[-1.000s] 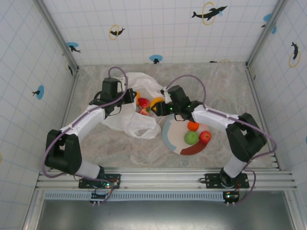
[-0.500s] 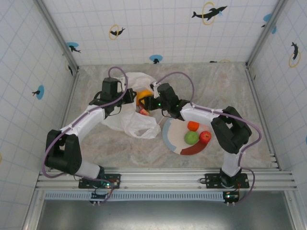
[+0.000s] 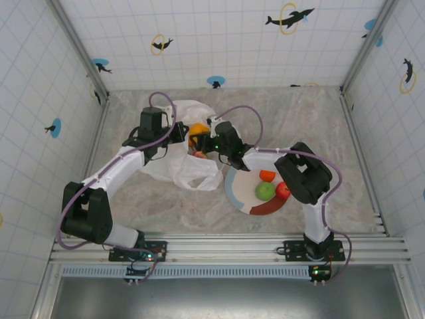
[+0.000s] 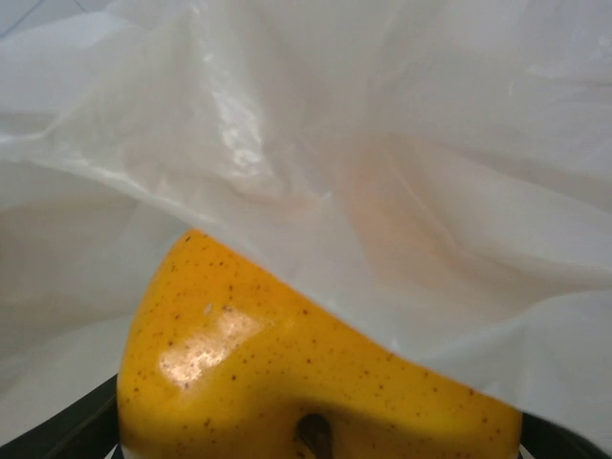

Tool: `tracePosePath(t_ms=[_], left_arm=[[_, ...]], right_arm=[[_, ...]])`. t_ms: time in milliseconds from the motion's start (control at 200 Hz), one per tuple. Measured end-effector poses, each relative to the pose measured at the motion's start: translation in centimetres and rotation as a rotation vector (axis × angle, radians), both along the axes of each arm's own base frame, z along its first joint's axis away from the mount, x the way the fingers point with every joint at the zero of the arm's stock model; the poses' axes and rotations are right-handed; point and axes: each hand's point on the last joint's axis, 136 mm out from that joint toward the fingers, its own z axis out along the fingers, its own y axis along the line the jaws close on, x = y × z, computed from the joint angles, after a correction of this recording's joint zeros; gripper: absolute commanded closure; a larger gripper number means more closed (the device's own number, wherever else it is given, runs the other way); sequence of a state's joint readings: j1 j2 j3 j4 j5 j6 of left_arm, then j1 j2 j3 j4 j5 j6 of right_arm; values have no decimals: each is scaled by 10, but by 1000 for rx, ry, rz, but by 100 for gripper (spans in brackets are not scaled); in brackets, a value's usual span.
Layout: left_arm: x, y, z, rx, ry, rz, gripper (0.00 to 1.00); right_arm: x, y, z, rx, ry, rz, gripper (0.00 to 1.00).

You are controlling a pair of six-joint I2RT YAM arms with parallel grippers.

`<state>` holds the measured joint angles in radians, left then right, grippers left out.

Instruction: Place the fruits into the plastic bag

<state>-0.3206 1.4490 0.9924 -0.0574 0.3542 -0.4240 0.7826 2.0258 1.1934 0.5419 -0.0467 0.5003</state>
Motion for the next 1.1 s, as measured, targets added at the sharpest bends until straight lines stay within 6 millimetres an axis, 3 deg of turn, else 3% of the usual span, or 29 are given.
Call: tracePosePath(t_ms=[335, 611, 956, 1096], left_arm=[[0, 0, 0, 0, -1, 0, 100], [0, 0, 1, -1, -3, 0, 100], [-1, 0, 3, -2, -8, 0, 100], [-1, 0, 3, -2, -8, 0, 100]], right_arm=[[-1, 22, -33, -19, 1, 47, 30], [5, 30, -27, -38, -40, 70, 13], [5, 25, -33, -70, -29, 100, 10], [5, 20, -23, -64, -39, 112, 10]])
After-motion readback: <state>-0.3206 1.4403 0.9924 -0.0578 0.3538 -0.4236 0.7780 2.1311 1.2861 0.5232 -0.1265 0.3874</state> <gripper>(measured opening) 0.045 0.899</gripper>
